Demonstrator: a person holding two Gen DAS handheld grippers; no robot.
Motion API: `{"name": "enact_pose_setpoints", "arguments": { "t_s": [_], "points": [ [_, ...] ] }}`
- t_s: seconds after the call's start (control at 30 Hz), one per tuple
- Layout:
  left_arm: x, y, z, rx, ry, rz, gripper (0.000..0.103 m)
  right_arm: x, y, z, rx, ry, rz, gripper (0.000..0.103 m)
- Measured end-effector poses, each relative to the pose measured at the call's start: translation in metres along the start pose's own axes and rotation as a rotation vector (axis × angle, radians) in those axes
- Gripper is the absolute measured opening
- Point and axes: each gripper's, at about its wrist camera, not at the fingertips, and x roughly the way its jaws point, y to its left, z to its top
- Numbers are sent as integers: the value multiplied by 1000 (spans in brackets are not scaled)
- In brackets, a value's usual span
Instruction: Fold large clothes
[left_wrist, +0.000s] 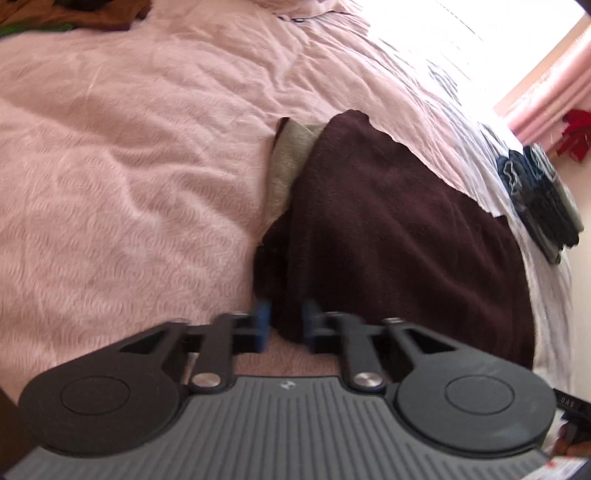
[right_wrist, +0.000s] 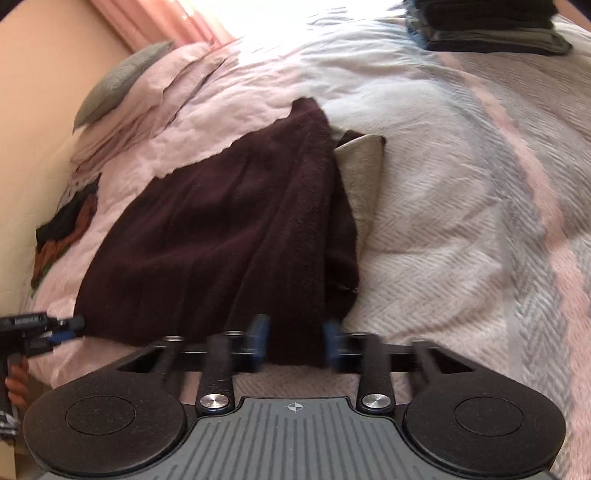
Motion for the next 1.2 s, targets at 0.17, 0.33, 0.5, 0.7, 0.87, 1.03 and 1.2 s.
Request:
{"name": "enact_pose_setpoints", "arguments": {
  "t_s": [0.17,0.33,0.5,0.7,0.87,1.03,1.2],
  "points": [
    [4,7,0,104,10,72,10,-2,-21,-3,59,6,-72,1],
    [3,-8,4,193,51,135,25,6,10,12,-88,96,-148,6],
    [-29,-22,12,230,13,254,26,-23,50,22,-229,-30,-302,41],
    [-5,-70,10,404,10,207,27,12,77,19,-351,-50,-247,41],
    [28,-75,4,398,107,299,25,47,65,25,-280,107,-338,41],
    [-14,-91,13,357,117,314,30,-4,62,42,-172,134,-262,41],
    [-61,-122,12,364,165,341,37,-58,73,57,-94,158,-184,42]
  ]
}}
